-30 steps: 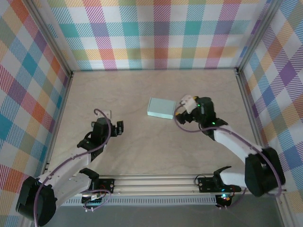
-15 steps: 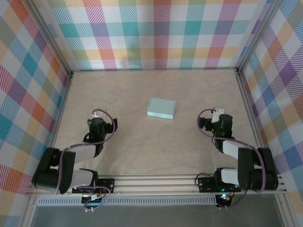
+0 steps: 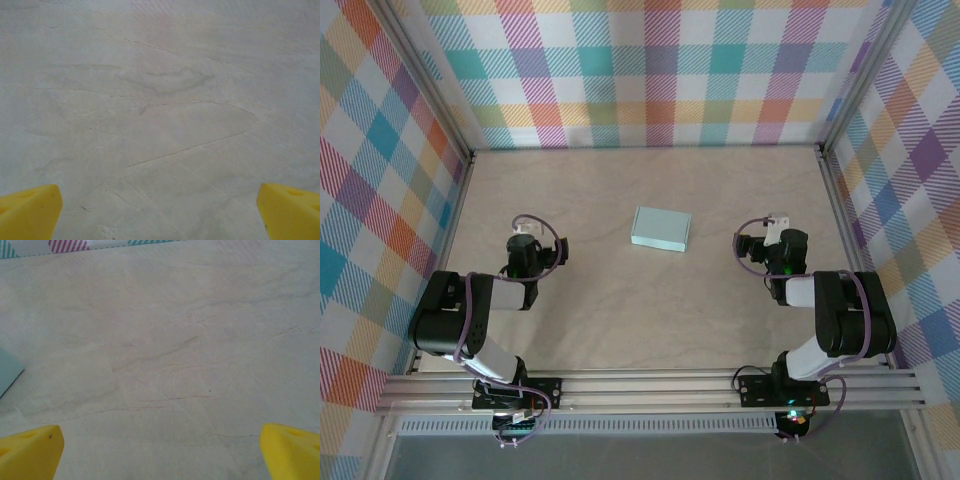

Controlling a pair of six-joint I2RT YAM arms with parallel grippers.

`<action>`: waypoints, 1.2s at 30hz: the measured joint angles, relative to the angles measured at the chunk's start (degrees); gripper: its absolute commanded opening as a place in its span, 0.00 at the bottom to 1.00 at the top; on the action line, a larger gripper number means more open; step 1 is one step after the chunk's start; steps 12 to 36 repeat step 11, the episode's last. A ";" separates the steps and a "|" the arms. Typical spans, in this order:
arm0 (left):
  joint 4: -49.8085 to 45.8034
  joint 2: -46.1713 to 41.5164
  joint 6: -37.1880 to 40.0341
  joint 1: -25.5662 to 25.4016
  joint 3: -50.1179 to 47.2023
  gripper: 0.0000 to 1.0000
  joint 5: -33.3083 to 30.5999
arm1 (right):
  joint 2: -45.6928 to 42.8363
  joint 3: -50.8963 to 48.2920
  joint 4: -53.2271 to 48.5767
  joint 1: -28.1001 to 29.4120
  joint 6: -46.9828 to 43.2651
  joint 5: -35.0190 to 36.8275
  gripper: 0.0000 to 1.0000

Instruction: Fold the paper box

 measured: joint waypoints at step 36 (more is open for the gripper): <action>0.00 0.00 -0.17 0.00 0.00 1.00 0.98 | 0.00 0.00 0.00 0.02 0.00 0.04 1.00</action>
